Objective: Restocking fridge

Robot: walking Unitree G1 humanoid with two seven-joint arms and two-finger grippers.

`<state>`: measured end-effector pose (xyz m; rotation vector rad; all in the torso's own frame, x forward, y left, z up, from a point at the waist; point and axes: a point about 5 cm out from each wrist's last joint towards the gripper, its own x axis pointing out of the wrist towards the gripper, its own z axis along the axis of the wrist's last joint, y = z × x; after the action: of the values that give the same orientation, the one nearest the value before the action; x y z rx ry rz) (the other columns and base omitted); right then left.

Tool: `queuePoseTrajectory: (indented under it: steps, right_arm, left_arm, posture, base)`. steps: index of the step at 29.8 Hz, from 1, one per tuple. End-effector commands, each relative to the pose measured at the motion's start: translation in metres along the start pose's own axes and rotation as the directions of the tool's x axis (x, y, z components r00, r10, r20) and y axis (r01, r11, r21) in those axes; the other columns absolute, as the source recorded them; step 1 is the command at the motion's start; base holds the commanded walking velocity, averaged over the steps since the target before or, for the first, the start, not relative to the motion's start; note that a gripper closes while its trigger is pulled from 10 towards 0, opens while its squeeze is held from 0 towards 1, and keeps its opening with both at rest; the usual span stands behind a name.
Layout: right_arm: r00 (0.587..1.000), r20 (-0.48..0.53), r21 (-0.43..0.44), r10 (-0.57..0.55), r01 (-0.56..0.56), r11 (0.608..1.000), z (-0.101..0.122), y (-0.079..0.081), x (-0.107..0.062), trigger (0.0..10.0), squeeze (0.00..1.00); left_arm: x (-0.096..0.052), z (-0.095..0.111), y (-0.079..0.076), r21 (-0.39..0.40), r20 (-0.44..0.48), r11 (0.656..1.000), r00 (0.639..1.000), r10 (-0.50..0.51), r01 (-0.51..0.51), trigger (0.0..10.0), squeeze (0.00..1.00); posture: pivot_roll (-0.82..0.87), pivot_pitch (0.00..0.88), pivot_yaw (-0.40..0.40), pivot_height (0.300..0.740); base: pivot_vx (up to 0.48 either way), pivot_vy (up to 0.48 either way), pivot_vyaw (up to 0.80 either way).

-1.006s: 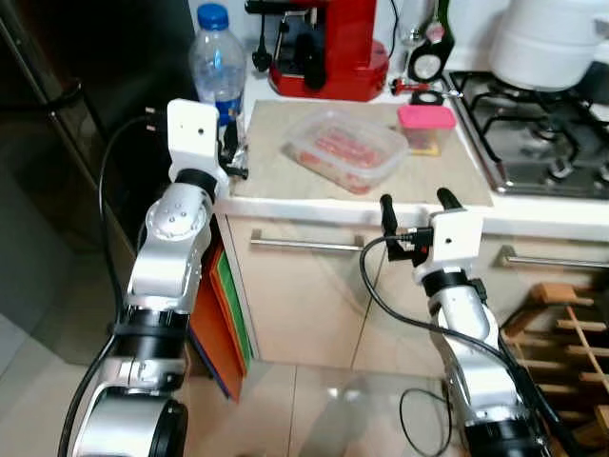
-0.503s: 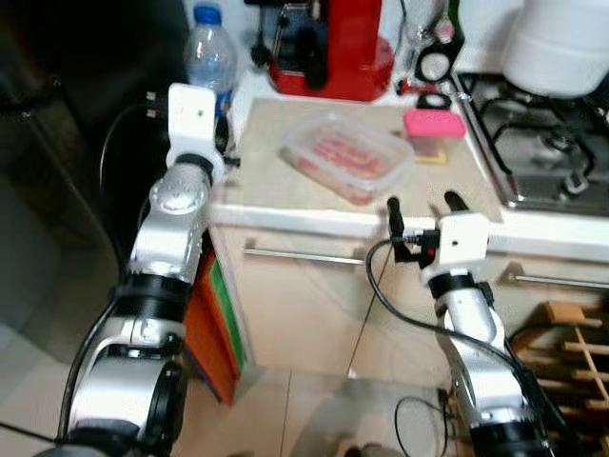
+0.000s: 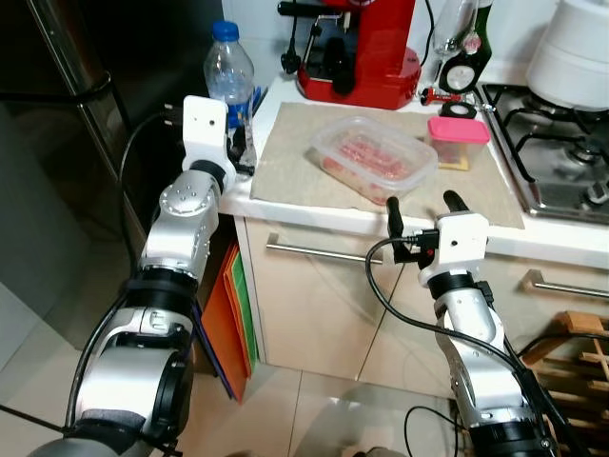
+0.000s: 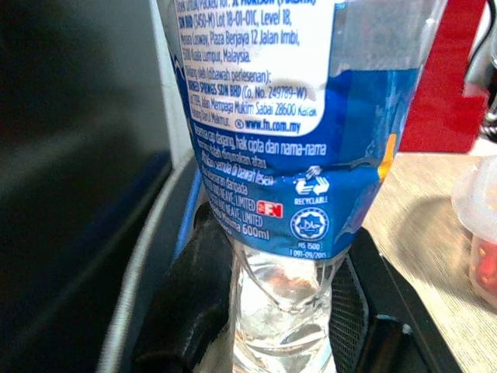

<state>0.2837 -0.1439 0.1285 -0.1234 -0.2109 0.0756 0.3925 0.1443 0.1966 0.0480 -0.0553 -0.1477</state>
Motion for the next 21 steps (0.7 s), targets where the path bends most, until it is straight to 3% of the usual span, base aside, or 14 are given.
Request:
queuePoseTrajectory:
  steps: [1, 3, 8, 14, 21]
  right_arm:
    - [1.000, 0.003, -0.008, 0.004, -0.004, 1.000, 0.001, 0.000, 0.000, 10.0, 0.00]
    - [1.000, 0.004, -0.008, 0.005, -0.004, 1.000, 0.002, 0.000, 0.000, 10.0, 0.00]
    - [1.000, 0.004, -0.012, 0.007, -0.007, 1.000, 0.001, 0.000, 0.000, 10.0, 0.00]
    - [1.000, 0.003, -0.015, 0.009, -0.009, 1.000, 0.001, 0.000, 0.000, 10.0, 0.00]
    - [1.000, -0.001, -0.012, 0.012, -0.012, 1.000, 0.000, 0.001, -0.001, 10.0, 0.00]
  left_arm:
    - [0.004, 0.011, -0.003, -0.003, 0.043, 1.000, 0.999, -0.017, 0.017, 10.0, 0.00]
    - [0.005, 0.009, -0.009, -0.048, 0.046, 0.998, 0.998, -0.044, 0.046, 10.0, 0.00]
    - [0.006, 0.015, -0.016, -0.025, 0.081, 0.998, 0.995, -0.056, 0.058, 10.0, 0.00]
    - [0.007, 0.033, -0.025, 0.056, 0.175, 0.996, 0.981, -0.080, 0.071, 10.0, 0.00]
    - [0.006, 0.036, -0.038, 0.025, 0.194, 0.994, 0.974, -0.113, 0.110, 10.0, 0.00]
  posture:
    - [-0.08, 0.007, 0.033, 0.740]
    - [-0.08, 0.007, 0.033, 0.740]
    - [-0.08, 0.002, 0.030, 0.740]
    - [-0.08, 0.000, 0.032, 0.740]
    - [-0.08, 0.002, 0.032, 0.740]
  base:
    - [0.000, 0.000, 0.00]
    - [0.000, 0.000, 0.00]
    - [0.000, 0.000, 0.00]
    - [0.000, 0.000, 0.00]
    - [0.000, 0.000, 0.00]
